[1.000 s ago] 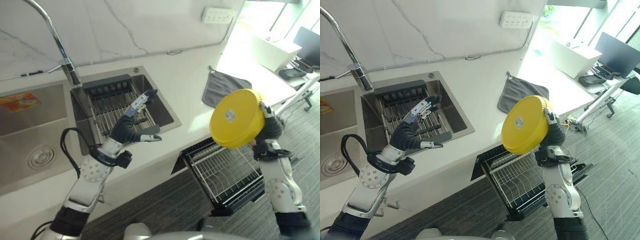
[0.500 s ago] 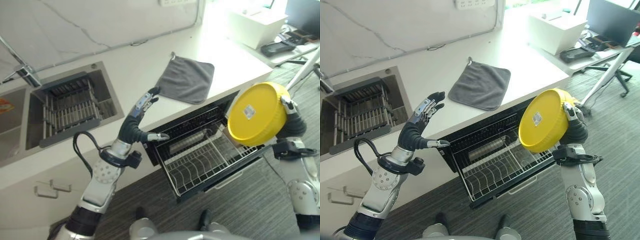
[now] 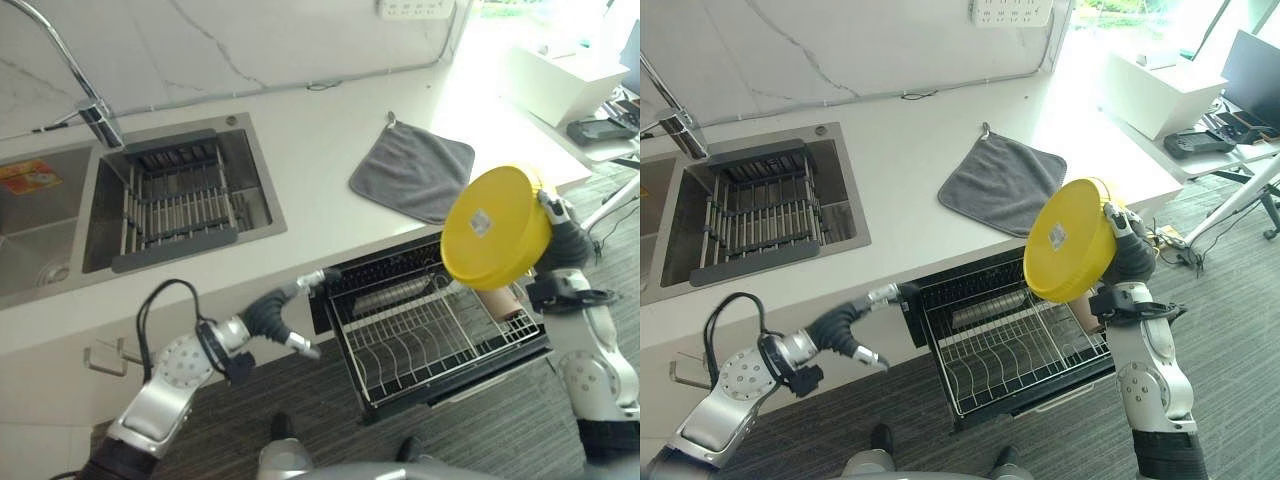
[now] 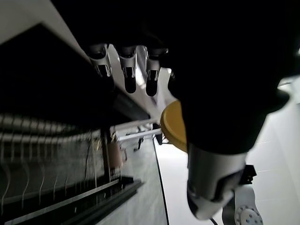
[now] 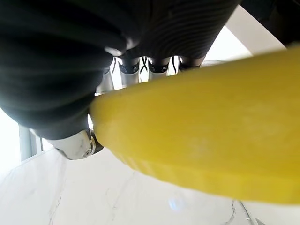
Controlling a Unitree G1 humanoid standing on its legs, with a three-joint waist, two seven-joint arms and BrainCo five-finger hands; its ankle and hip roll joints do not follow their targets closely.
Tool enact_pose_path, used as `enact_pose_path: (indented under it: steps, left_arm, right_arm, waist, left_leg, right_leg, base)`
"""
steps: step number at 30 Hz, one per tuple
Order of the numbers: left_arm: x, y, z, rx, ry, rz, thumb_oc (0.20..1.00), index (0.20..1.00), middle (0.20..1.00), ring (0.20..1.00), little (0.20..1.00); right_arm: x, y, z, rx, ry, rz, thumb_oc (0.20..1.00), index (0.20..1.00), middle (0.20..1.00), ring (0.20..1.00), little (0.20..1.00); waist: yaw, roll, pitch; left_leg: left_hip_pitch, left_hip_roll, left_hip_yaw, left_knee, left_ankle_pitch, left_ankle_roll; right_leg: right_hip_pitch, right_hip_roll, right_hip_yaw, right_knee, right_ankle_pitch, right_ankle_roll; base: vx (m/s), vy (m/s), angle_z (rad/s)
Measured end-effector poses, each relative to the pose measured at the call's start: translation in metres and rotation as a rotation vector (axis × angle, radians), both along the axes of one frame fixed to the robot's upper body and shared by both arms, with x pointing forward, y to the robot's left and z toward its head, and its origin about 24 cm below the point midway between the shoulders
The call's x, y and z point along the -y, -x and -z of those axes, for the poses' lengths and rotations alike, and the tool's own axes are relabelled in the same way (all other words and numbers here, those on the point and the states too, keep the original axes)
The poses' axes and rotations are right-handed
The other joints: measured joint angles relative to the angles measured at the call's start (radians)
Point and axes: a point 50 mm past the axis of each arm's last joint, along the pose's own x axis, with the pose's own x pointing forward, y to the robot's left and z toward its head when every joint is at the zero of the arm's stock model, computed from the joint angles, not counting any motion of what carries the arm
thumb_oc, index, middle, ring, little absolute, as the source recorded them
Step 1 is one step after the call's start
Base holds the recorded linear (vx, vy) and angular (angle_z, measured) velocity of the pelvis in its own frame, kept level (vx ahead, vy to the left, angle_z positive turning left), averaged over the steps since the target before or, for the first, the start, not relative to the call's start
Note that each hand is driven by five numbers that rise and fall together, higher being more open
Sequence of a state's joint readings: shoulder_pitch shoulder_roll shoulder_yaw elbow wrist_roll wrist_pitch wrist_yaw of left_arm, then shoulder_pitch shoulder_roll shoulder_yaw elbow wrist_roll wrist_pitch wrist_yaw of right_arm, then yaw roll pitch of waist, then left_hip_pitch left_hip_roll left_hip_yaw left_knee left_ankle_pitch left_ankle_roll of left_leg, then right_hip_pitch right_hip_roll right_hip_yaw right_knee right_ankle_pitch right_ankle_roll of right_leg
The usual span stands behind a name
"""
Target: Place the dishes in the dishwasher.
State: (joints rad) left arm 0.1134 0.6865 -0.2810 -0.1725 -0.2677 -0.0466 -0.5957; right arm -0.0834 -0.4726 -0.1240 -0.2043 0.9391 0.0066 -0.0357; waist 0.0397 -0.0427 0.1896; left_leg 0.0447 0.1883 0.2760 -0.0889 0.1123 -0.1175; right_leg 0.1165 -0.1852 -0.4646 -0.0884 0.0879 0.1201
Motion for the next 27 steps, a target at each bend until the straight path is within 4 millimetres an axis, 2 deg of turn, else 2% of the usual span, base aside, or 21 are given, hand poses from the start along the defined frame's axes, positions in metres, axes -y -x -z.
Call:
enact_pose_path:
  steps: [4, 7, 10, 11, 12, 13, 15, 19, 20, 22, 24, 27]
  left_arm:
    - [-0.005, 0.012, 0.018, -0.132, 0.013, -0.014, 1.0, 1.0, 1.0, 1.0, 1.0]
    - [-0.01, 0.019, 0.024, -0.197, 0.051, -0.043, 1.0, 1.0, 1.0, 1.0, 1.0]
    - [-0.016, 0.03, 0.043, -0.379, 0.194, -0.168, 1.0, 1.0, 1.0, 1.0, 1.0]
    - [-0.016, 0.03, 0.043, -0.379, 0.194, -0.168, 1.0, 1.0, 1.0, 1.0, 1.0]
    - [-0.022, 0.039, 0.067, -0.492, 0.279, -0.302, 1.0, 1.0, 1.0, 1.0, 1.0]
    - [-0.025, 0.046, 0.079, -0.557, 0.288, -0.357, 1.0, 1.0, 1.0, 1.0, 1.0]
    - [-0.032, 0.063, 0.094, -0.636, 0.269, -0.429, 1.0, 1.0, 1.0, 1.0, 1.0]
    - [-0.063, 0.1, 0.137, -0.759, 0.278, -0.772, 1.0, 1.0, 1.0, 1.0, 1.0]
    - [-0.072, 0.114, 0.146, -0.754, 0.224, -0.866, 1.0, 1.0, 1.0, 1.0, 1.0]
    - [-0.082, 0.121, 0.15, -0.697, 0.183, -0.943, 1.0, 1.0, 1.0, 1.0, 1.0]
    - [-0.093, 0.127, 0.154, -0.671, 0.122, -1.016, 1.0, 1.0, 1.0, 1.0, 1.0]
    - [-0.096, 0.132, 0.155, -0.638, 0.063, -1.018, 1.0, 1.0, 1.0, 1.0, 1.0]
  right_arm:
    - [0.004, 0.0, -0.005, -0.005, 0.099, -0.001, 0.2, 0.2, 0.2, 0.2, 0.2]
    - [0.003, -0.001, -0.006, -0.014, 0.176, -0.007, 0.2, 0.2, 0.2, 0.2, 0.2]
    - [0.0, -0.001, -0.004, -0.022, 0.25, -0.015, 0.2, 0.2, 0.2, 0.2, 0.2]
    - [0.0, -0.001, -0.004, -0.022, 0.25, -0.015, 0.2, 0.2, 0.2, 0.2, 0.2]
    - [0.0, -0.001, -0.001, -0.035, 0.295, -0.012, 0.2, 0.2, 0.2, 0.2, 0.2]
    - [-0.001, -0.001, -0.001, -0.034, 0.34, -0.011, 0.2, 0.2, 0.2, 0.2, 0.2]
    - [0.002, -0.001, -0.002, -0.045, 0.435, -0.016, 0.2, 0.2, 0.2, 0.2, 0.2]
    - [0.008, 0.002, 0.003, -0.108, 0.61, -0.03, 0.2, 0.2, 0.2, 0.2, 0.2]
    - [0.013, 0.001, 0.01, -0.143, 0.634, -0.026, 0.2, 0.2, 0.2, 0.2, 0.2]
    - [0.017, 0.0, 0.015, -0.169, 0.673, -0.005, 0.2, 0.2, 0.2, 0.2, 0.2]
    - [0.021, 0.0, 0.02, -0.197, 0.702, 0.011, 0.2, 0.2, 0.2, 0.2, 0.2]
    - [0.025, 0.0, 0.023, -0.214, 0.755, 0.033, 0.2, 0.2, 0.2, 0.2, 0.2]
  waist:
    - [-0.006, 0.024, -0.012]
    - [-0.006, 0.046, -0.025]
    - [-0.005, 0.049, -0.027]
    - [-0.005, 0.049, -0.027]
    - [-0.004, 0.047, -0.028]
    - [-0.004, 0.046, -0.029]
    - [-0.001, 0.043, -0.029]
    - [0.009, 0.02, -0.041]
    - [0.014, -0.002, -0.054]
    - [0.023, -0.011, -0.06]
    - [0.035, -0.013, -0.061]
    - [0.042, -0.008, -0.061]
  left_leg:
    - [0.001, 0.001, 0.001, 0.001, 0.001, -0.001]
    - [0.002, 0.0, 0.001, 0.001, 0.002, -0.004]
    - [0.008, 0.0, 0.006, 0.001, 0.002, -0.004]
    - [0.008, 0.0, 0.006, 0.001, 0.002, -0.004]
    - [0.008, 0.001, 0.007, 0.001, 0.002, -0.004]
    - [0.008, 0.003, 0.006, 0.001, 0.002, -0.004]
    - [0.007, 0.003, 0.006, 0.0, 0.002, -0.004]
    - [0.004, 0.004, 0.003, -0.003, 0.002, -0.004]
    - [-0.002, 0.004, -0.004, 0.001, 0.003, -0.005]
    - [-0.01, 0.003, -0.017, 0.002, 0.004, -0.005]
    - [-0.01, 0.003, -0.017, 0.002, 0.003, -0.004]
    - [-0.01, 0.003, -0.018, 0.002, 0.004, -0.004]
  right_leg:
    - [0.0, 0.002, 0.001, 0.0, 0.0, 0.0]
    - [0.0, 0.003, 0.002, 0.0, 0.0, 0.0]
    - [0.002, 0.002, 0.008, 0.0, 0.0, 0.0]
    - [0.002, 0.002, 0.008, 0.0, 0.0, 0.0]
    - [0.002, 0.003, 0.009, 0.0, 0.0, 0.0]
    - [0.002, 0.004, 0.009, 0.0, -0.001, 0.0]
    - [0.002, 0.004, 0.009, 0.0, -0.001, 0.0]
    - [0.001, 0.005, 0.006, 0.0, -0.004, 0.005]
    - [0.0, 0.004, -0.001, 0.0, -0.005, 0.006]
    - [0.0, 0.003, -0.012, 0.0, -0.007, 0.008]
    - [0.0, 0.002, -0.012, 0.0, -0.007, 0.009]
    - [0.0, 0.003, -0.013, 0.0, -0.008, 0.009]
  base:
    - [0.03, 0.001, -0.02]
    - [0.01, 0.001, 0.0]
    - [0.01, 0.001, -0.05]
    - [0.01, -0.007, -0.04]
    - [0.0, 0.0, 0.0]
    - [0.0, 0.0, 0.0]
    - [0.0, 0.0, 0.0]
    - [-0.01, -0.021, 0.03]
    - [-0.03, -0.055, 0.15]
    - [-0.02, -0.03, 0.16]
    - [0.0, -0.006, 0.03]
    - [0.0, 0.0, 0.0]
